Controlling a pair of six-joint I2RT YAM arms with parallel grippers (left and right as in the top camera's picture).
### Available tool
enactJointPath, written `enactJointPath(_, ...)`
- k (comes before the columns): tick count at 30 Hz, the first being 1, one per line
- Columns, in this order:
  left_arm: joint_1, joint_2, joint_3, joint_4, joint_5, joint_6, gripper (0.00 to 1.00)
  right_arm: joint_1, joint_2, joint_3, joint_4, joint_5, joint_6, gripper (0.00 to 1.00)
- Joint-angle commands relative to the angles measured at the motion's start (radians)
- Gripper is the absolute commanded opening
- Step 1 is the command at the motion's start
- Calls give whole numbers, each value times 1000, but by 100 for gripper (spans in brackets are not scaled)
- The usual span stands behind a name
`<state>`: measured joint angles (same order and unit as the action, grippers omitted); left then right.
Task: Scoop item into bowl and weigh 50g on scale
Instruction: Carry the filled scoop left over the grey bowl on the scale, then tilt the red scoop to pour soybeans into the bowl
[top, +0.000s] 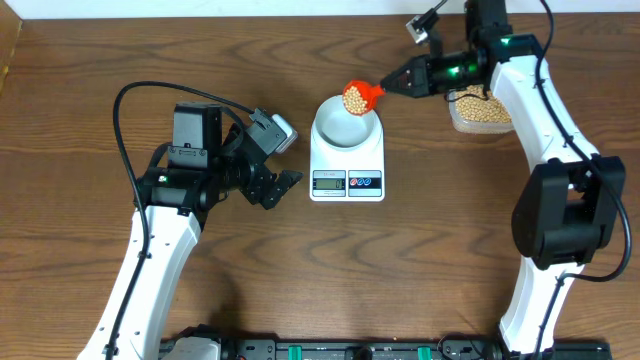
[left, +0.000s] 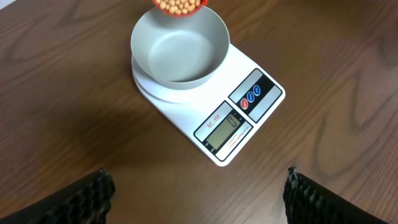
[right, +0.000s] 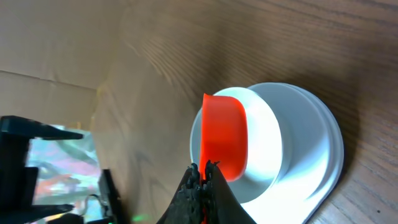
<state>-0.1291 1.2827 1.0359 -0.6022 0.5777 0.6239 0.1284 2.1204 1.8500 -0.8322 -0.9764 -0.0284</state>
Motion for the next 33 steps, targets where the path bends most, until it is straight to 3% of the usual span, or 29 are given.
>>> enactJointPath(1,-1,-2,-7,-2,13,-12,89,43,10,-4,4,84,-34,1)
enactJointPath(19,-1,-2,-7,-2,13,-12,90,180,-37,-4,2,426,-118,1)
enactJointPath(33,-1,-2,-7,-2,13,-12,90,224,-54,-4,6,499,-213,1)
